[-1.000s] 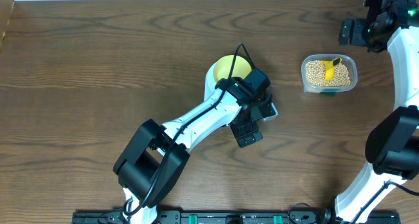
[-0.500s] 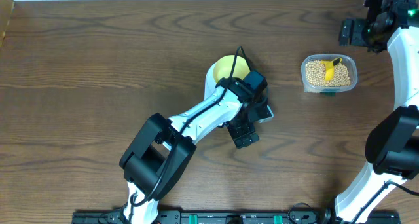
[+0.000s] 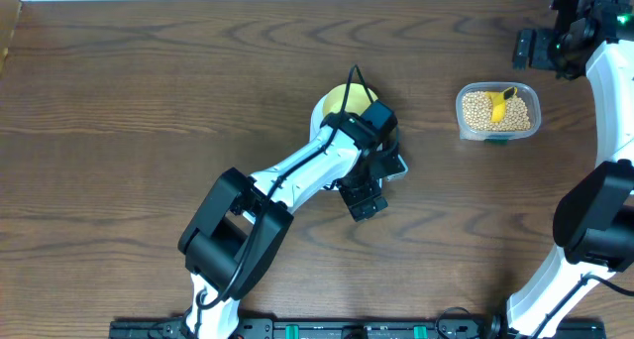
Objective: Scoop item into bowl and weigh 50g on scale
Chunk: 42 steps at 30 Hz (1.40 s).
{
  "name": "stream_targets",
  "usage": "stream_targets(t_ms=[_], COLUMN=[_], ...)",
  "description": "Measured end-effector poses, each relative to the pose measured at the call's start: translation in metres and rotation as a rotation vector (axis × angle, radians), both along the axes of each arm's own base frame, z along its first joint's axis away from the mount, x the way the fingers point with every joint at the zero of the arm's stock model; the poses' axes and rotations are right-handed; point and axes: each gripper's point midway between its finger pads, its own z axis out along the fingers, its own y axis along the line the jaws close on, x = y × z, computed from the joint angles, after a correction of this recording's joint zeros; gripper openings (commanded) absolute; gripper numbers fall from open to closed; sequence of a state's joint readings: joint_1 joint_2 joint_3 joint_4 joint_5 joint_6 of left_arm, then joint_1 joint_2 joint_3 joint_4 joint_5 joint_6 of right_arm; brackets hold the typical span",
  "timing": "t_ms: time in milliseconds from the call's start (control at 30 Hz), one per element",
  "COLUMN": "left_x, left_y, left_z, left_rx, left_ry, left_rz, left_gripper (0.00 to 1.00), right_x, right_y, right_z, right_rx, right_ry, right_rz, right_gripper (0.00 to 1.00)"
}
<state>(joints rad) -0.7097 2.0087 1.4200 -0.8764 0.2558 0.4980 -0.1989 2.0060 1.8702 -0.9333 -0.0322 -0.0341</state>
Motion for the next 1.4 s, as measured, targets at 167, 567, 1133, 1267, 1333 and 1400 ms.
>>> stream_targets(t_ms=[167, 567, 1133, 1267, 1333, 1400], left_x=[0.001, 0.004, -0.012, -0.006, -0.002, 0.001], left_y=[0.010, -0.012, -0.012, -0.013, -0.015, -0.016], left_z=[0.009, 0.033, 0.001, 0.000, -0.001, -0.001], left_rx=[0.034, -0.026, 0.063, 0.065, 0.057, 0.052], left_ry=[0.040, 0.041, 0.104, 0.078, 0.058, 0.045], left_rz=[0.023, 0.024, -0.012, -0.016, -0.017, -0.019], left_gripper=[0.98, 0.98, 0.98, 0.98, 0.98, 0.98], right_x=[0.000, 0.000, 0.000, 0.000, 0.000, 0.000], right_y=[0.000, 0.000, 0.000, 0.000, 0.000, 0.000], right_z=[0.000, 0.000, 0.000, 0.000, 0.000, 0.000], right_rx=[0.000, 0.000, 0.000, 0.000, 0.000, 0.000], right_ry=[0.000, 0.000, 0.000, 0.000, 0.000, 0.000], right_rz=[0.000, 0.000, 0.000, 0.000, 0.000, 0.000], right_gripper=[0.99, 0.99, 0.99, 0.99, 0.99, 0.99])
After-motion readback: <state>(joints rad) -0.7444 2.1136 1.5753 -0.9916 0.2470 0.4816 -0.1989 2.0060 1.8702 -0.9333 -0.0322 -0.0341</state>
